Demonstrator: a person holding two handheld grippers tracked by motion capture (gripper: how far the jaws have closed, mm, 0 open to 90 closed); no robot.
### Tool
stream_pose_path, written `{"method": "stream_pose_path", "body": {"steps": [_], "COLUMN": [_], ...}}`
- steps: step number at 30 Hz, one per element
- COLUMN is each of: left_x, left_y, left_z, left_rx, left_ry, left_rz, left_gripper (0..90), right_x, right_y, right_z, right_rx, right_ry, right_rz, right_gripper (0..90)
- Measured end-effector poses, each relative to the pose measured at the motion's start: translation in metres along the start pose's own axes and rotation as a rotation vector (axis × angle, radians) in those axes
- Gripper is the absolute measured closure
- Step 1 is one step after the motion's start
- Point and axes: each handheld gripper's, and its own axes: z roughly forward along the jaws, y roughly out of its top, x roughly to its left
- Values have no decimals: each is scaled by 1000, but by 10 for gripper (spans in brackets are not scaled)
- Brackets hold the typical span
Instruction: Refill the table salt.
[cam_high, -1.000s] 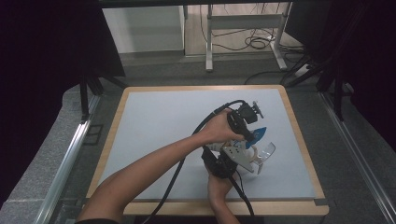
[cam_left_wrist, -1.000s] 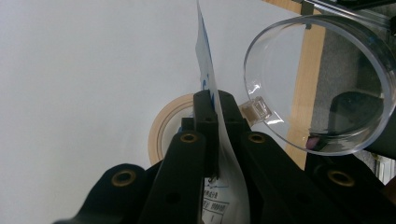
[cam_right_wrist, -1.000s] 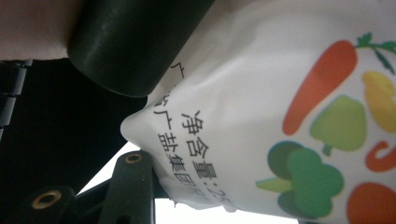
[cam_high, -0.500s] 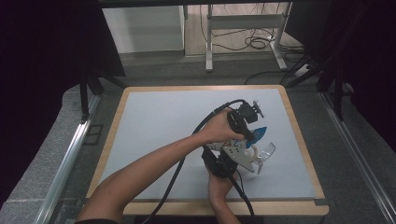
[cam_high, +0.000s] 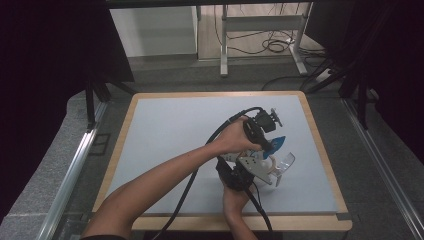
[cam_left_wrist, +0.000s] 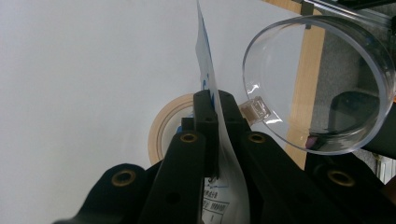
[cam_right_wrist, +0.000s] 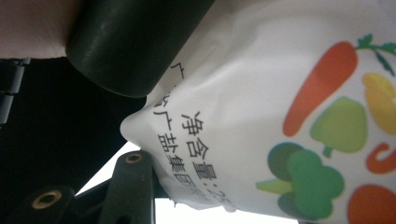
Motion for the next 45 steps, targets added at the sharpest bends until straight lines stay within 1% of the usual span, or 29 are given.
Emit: {"method": "stream_pose_path", "body": {"steps": [5, 14, 26, 37, 45], "left_x": [1, 1, 1, -1, 0], "left_y": [-1, -1, -1, -2, -1], "left_z": [1, 1, 0, -1, -1], "left_rx": [1, -1, 1, 3, 5], "left_ry": [0, 0, 0, 6, 4], "left_rz": [-2, -5, -1, 1, -1], "left_gripper": [900, 900, 900, 900, 900], "right_x": [0, 0, 2, 2, 3], "right_y": [-1, -1, 0, -1, -1], "right_z": [0, 1, 1, 1, 1], "right_rx": [5, 1, -3, -6, -8], "right_ry": [1, 1, 2, 3, 6], "right_rz": [-2, 10, 18, 6, 12], "right_gripper": [558, 558, 558, 558, 558]}}
